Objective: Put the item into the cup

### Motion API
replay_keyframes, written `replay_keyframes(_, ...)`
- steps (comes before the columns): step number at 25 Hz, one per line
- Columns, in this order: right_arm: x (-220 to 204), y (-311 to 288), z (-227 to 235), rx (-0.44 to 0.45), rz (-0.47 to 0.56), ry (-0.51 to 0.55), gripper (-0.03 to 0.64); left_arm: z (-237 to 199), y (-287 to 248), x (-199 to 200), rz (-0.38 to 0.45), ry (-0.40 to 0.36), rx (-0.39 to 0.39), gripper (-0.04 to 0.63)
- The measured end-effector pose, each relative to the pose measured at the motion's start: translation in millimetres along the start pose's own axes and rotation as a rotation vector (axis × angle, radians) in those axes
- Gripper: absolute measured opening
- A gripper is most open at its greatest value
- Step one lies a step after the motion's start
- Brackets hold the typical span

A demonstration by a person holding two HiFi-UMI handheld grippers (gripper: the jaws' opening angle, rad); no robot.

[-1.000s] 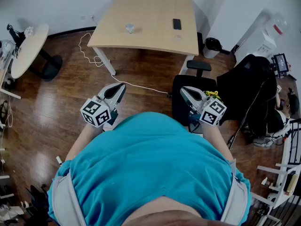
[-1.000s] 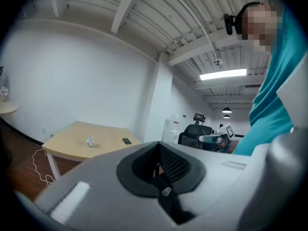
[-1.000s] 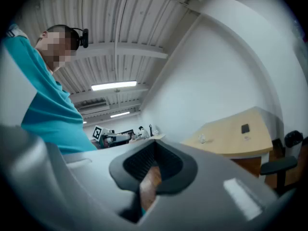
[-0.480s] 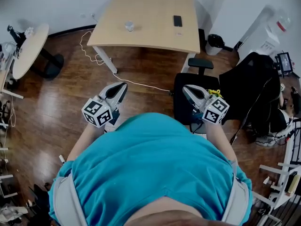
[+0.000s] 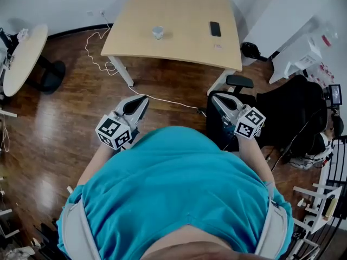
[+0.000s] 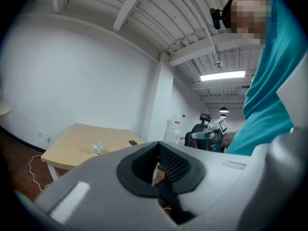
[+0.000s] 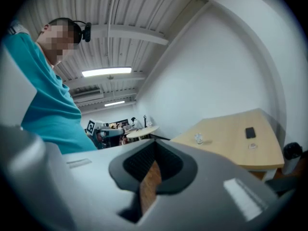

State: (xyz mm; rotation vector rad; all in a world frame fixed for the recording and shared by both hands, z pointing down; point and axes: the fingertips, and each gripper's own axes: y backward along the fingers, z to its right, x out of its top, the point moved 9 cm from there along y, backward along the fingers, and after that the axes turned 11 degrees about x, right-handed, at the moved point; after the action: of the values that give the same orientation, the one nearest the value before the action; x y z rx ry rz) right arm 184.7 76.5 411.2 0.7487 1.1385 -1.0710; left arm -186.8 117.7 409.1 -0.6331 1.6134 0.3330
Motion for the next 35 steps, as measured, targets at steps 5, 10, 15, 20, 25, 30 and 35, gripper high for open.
replay_keyframes(5,6,-51,29,-0.069,-0.061,0.006,0.002,-65,-7,10,-0.006,0.006,-0.042,0.005)
replay_keyframes(10,8,-69,49,-0.13,-0.095,-0.015,0.002,-103,-26,15,-0.007,0.022,-0.056,0.005)
replay_keyframes(15,7,-65,82,-0.165,-0.113,-0.033,0.002,-119,-55,18,0.0,0.019,-0.048,0.005)
replay_keyframes(20,3,-53,142,-0.176,-0.12,-0.044,0.002,-121,-93,28,-0.017,-0.002,0.0,0.005)
replay_keyframes(25,-9,-35,227,-0.172,-0.155,-0.041,0.002,-118,-138,38,-0.031,-0.015,0.121,0.005)
replay_keyframes(30,-7,-18,324,-0.171,-0.257,0.011,0.01,-109,-196,45,-0.055,0.008,0.226,0.005)
replay_keyframes(35,-22,-17,396,-0.186,-0.365,0.04,0.062,-95,-238,47,-0.113,0.002,0.246,0.005)
